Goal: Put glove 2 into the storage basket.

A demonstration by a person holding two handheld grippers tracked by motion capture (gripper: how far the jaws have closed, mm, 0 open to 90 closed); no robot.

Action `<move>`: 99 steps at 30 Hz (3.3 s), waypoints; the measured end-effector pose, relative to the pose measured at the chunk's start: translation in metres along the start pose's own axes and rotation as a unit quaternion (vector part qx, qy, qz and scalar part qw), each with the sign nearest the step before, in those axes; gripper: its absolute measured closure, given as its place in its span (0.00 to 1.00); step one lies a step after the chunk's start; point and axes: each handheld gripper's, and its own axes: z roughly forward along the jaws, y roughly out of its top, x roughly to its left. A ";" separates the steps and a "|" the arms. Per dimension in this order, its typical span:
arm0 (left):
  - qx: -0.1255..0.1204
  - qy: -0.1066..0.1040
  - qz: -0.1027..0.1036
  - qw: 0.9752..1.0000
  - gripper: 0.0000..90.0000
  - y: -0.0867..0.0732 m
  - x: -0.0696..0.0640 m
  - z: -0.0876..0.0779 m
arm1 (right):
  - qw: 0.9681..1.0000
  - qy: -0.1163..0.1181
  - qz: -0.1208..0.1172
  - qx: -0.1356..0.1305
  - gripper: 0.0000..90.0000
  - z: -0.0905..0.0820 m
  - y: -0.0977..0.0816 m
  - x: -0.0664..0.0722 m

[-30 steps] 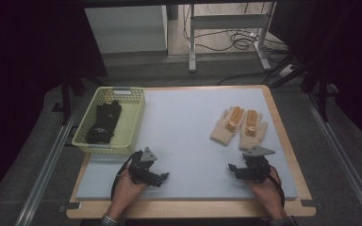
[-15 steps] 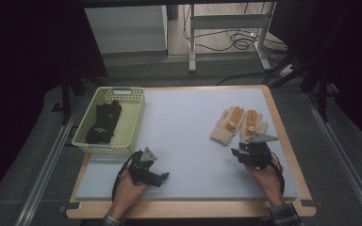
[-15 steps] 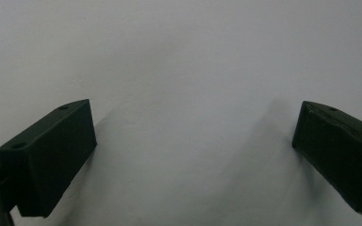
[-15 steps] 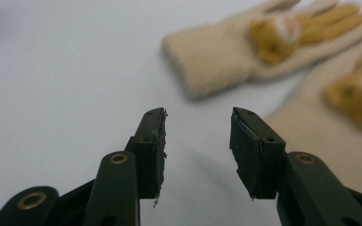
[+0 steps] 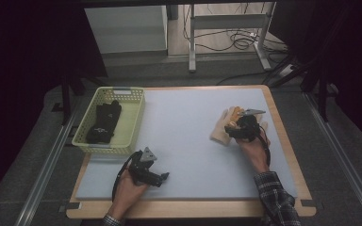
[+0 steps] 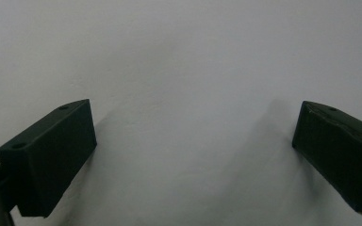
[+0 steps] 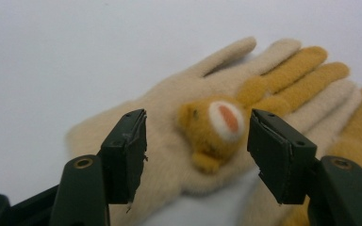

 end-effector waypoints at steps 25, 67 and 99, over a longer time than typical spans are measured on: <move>0.000 0.000 0.000 1.000 0.00 0.000 0.000 0.000 | 0.986 0.120 -0.114 0.000 0.61 -0.035 -0.008 0.079; -0.001 0.000 0.001 1.000 0.01 0.000 0.000 0.000 | 0.996 0.068 -0.066 0.005 0.97 -0.084 -0.014 0.070; 0.000 0.000 0.000 1.000 0.01 0.000 0.000 0.000 | 0.994 0.075 -0.072 0.040 0.95 0.019 -0.009 0.114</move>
